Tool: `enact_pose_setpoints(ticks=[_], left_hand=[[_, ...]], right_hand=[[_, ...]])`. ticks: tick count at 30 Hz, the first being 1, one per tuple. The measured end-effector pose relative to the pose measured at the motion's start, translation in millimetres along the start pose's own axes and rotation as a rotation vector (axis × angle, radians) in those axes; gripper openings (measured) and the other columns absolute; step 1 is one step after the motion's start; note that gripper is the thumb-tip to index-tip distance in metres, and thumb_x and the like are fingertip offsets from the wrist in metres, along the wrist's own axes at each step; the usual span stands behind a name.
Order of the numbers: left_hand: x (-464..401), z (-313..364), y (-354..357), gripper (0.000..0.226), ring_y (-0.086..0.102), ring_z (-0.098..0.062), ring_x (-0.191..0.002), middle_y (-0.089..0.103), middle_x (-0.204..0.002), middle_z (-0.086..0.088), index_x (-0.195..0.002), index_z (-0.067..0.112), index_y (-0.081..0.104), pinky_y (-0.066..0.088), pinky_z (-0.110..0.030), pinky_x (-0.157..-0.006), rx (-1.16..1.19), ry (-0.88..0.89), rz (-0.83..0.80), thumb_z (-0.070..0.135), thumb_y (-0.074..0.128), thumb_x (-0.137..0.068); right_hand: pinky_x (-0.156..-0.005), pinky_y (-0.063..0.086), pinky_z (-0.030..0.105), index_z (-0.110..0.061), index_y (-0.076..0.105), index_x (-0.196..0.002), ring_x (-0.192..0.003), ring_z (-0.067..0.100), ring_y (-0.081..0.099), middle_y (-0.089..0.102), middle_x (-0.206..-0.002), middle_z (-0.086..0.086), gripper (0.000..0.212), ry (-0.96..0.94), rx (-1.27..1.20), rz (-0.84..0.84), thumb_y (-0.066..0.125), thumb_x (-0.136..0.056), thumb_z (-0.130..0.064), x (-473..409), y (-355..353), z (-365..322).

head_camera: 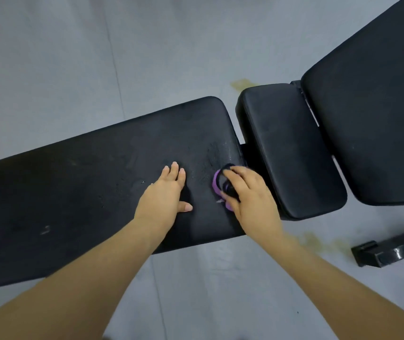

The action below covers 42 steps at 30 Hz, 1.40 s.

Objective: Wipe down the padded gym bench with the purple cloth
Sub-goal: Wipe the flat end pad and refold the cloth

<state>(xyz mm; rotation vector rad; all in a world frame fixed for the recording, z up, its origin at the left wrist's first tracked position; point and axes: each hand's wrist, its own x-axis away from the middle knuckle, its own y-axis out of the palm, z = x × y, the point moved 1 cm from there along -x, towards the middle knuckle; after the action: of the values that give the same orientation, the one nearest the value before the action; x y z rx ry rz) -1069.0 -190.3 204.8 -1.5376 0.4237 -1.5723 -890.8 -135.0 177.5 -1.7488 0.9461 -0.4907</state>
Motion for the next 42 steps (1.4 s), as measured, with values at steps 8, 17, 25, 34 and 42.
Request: enact_pose_setpoints(ticks=[8,17,25,34,42], left_hand=[[-2.4,-0.2,2.7,0.084,-0.005,-0.019,-0.146,-0.014,-0.158,-0.003,-0.151,0.014,-0.003,0.025,-0.037,-0.112,-0.023,-0.008,-0.009,0.037,0.052,-0.093],[0.1,1.8,1.3,0.084,-0.004,-0.019,-0.147,-0.013,-0.158,-0.003,-0.151,0.014,-0.001,0.025,-0.035,-0.112,0.007,-0.023,0.007,0.035,0.055,-0.092],[2.5,-0.6,2.9,0.083,-0.002,-0.019,-0.147,-0.01,-0.159,-0.001,-0.151,0.015,0.001,0.026,-0.036,-0.111,0.023,-0.014,0.05,0.036,0.056,-0.091],[23.2,-17.4,18.9,0.087,-0.003,-0.011,-0.146,-0.012,-0.158,0.006,-0.151,0.023,-0.001,0.019,-0.035,-0.118,0.147,0.078,0.17,0.045,0.055,-0.089],[46.4,-42.1,46.5,0.102,-0.003,-0.013,-0.146,-0.011,-0.158,0.006,-0.151,0.023,0.002,0.023,-0.04,-0.117,0.168,-0.027,0.142,0.04,0.07,-0.078]], right_hand=[[-0.101,0.04,0.039,-0.01,0.049,-0.132,-0.124,0.028,0.042,0.046,-0.138,0.008,0.043,0.052,-0.004,0.023,0.051,-0.093,-0.03,-82.5,13.5,-4.5],[-0.094,0.047,0.041,-0.01,0.057,-0.123,-0.112,0.031,0.055,0.058,-0.123,0.011,0.051,-0.014,0.062,-0.038,0.073,-0.077,-0.024,-24.2,4.8,-7.7],[-0.103,0.037,0.038,-0.011,0.048,-0.133,-0.124,0.028,0.044,0.048,-0.136,0.01,0.046,-0.003,0.05,-0.003,0.054,-0.092,-0.032,-51.6,6.2,-5.1],[-0.092,0.048,0.044,-0.01,0.058,-0.122,-0.111,0.034,0.054,0.056,-0.123,0.013,0.045,0.047,0.116,-0.011,0.056,-0.085,-0.035,6.5,1.6,-13.0],[-0.098,0.037,0.041,-0.015,0.05,-0.131,-0.121,0.032,0.046,0.048,-0.135,0.01,0.046,0.035,0.128,-0.001,0.046,-0.092,-0.039,-23.0,14.9,-24.5]])
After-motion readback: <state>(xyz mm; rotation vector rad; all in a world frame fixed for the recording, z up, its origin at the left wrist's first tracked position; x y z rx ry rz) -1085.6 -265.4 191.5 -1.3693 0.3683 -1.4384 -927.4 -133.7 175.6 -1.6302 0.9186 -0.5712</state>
